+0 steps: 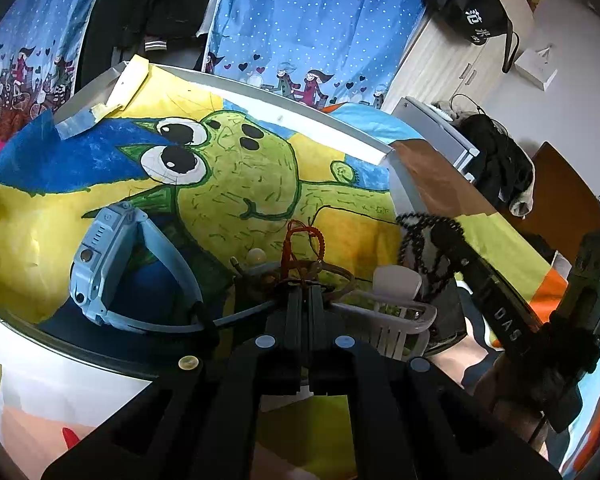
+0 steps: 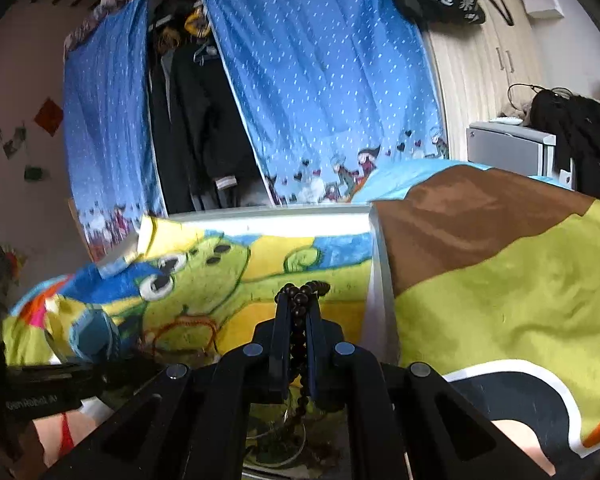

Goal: Organize jewelry
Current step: 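Carry the necklace and red bracelet into the silver tray and open both tools, then move both tools back over the silver rings and white hair clip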

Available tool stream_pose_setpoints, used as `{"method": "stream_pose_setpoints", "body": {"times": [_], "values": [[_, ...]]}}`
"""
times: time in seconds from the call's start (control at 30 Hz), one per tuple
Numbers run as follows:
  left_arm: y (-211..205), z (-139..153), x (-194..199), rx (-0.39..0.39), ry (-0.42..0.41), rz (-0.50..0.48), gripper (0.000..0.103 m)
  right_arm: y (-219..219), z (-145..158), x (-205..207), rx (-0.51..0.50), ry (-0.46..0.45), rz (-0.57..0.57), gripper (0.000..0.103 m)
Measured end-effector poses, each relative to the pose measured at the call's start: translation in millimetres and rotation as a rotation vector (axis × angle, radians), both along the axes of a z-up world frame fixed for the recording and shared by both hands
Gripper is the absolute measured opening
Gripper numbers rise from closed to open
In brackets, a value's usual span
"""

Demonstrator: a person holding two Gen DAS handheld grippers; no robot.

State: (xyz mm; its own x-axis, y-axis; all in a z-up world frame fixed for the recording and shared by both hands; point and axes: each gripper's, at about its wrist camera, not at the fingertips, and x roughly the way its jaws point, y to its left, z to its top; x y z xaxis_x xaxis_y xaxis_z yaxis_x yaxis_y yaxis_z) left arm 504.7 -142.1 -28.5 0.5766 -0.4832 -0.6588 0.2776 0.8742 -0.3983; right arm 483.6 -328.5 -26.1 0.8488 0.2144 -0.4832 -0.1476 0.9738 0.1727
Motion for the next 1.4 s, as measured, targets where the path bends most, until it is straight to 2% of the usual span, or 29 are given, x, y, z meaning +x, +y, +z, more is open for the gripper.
{"method": "stream_pose_setpoints", "body": {"times": [0.13,0.17,0.23,0.27,0.3,0.37,0.47,0.53,0.6,0.67,0.8,0.87,0.9,0.97,1.03,1.2,1.4], "values": [[-2,0,0,0.006,0.007,0.021,0.001,0,-3,-2,-0.013,0.032,0.007,0.007],[-2,1,-1,0.007,0.010,0.027,0.001,0,-3,-3,-0.013,0.037,0.007,0.012],[-1,5,-2,0.021,0.008,0.041,0.002,-4,0,-9,-0.013,0.037,-0.003,0.032],[-1,8,-4,0.036,0.007,0.051,0.008,-6,2,-12,-0.010,0.034,-0.004,0.045],[0,10,-5,0.043,0.006,0.057,0.023,-9,5,-16,-0.003,0.029,-0.007,0.048],[4,17,-11,0.030,-0.011,0.081,0.044,-14,9,-22,0.008,0.025,-0.015,0.048],[10,31,-23,0.006,-0.051,0.112,0.049,-20,19,-37,0.009,0.016,-0.027,0.048],[11,41,-32,0.020,-0.067,0.131,0.056,-22,27,-47,0.003,0.008,-0.029,0.049],[11,53,-45,0.035,-0.099,0.151,0.072,-23,35,-58,-0.004,-0.006,-0.031,0.060],[13,66,-62,0.036,-0.138,0.171,0.079,-24,44,-72,-0.007,-0.027,-0.031,0.067],[16,83,-93,0.055,-0.188,0.189,0.079,-25,61,-110,0.000,-0.060,-0.028,0.081],[17,91,-111,0.076,-0.217,0.200,0.080,-25,67,-125,0.005,-0.072,-0.027,0.093],[18,95,-123,0.088,-0.237,0.206,0.084,-24,70,-138,0.010,-0.083,-0.024,0.099],[21,99,-143,0.101,-0.267,0.220,0.093,-21,76,-156,0.007,-0.102,-0.010,0.103],[25,103,-165,0.111,-0.307,0.224,0.093,-14,82,-173,-0.023,-0.123,-0.002,0.103],[38,105,-212,0.143,-0.343,0.215,0.094,2,88,-213,-0.062,-0.152,0.003,0.103],[65,96,-262,0.166,-0.342,0.215,0.094,15,71,-256,-0.085,-0.096,0.011,0.103]]}}
